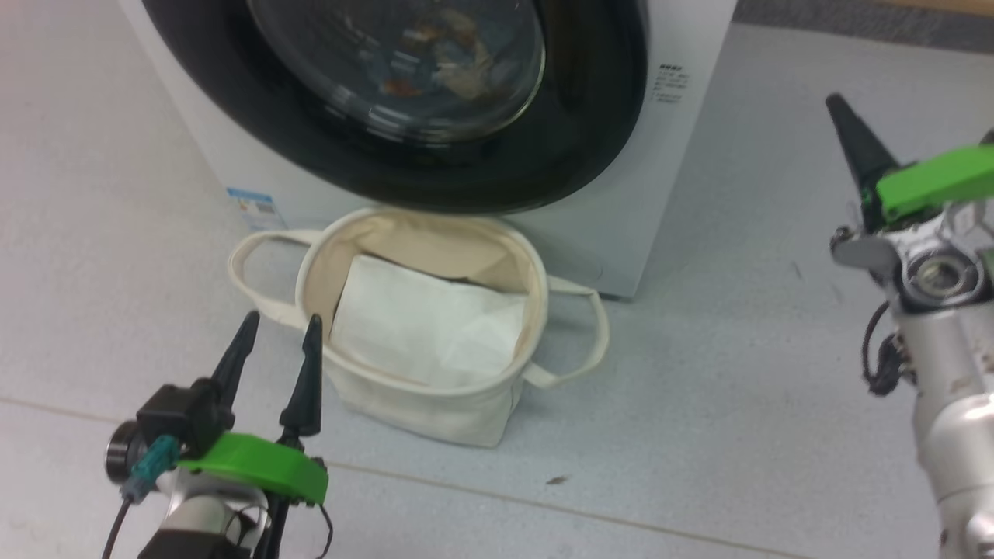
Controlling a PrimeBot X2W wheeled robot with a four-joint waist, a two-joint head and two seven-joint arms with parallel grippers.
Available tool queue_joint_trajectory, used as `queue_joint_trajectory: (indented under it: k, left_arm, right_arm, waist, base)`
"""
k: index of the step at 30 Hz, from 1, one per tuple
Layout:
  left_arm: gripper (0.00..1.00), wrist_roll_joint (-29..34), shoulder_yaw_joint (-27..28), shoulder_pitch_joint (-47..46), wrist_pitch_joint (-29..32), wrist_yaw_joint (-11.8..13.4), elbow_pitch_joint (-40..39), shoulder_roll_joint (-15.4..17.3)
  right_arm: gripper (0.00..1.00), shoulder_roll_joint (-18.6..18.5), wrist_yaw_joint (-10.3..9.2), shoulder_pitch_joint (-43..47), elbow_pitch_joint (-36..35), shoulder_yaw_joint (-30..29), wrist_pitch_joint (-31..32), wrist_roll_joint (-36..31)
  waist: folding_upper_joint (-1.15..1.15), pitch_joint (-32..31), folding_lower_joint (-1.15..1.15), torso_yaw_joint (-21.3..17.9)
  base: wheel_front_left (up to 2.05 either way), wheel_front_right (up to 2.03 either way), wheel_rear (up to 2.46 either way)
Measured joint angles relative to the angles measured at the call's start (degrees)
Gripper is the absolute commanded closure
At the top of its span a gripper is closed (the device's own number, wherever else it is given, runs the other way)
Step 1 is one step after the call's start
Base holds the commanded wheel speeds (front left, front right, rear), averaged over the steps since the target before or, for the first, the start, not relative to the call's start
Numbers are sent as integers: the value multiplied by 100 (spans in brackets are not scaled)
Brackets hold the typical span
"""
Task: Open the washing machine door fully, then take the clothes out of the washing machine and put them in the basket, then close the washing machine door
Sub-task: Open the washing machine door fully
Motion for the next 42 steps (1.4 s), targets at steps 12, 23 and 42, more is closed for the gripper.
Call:
queue_joint_trajectory:
  k: [12,23,42]
  left_arm:
    - [0,265,180,-398,-5,-288,68,-366]
    - [0,584,447,-708,-5,-619,180,-816]
    - [0,1057,980,-816,-5,-1093,352,-1410]
  right_arm:
    - [100,-427,0,-1487,804,481,843,243]
    - [100,-614,0,-2380,1313,805,1239,216]
    - [100,-924,-5,-3103,1749,1087,1515,175]
  waist:
    - [0,805,0,345]
    - [0,1390,0,740]
    - [0,1775,0,1356]
  base:
    - [0,0,0]
    - [0,0,0]
    - [0,0,0]
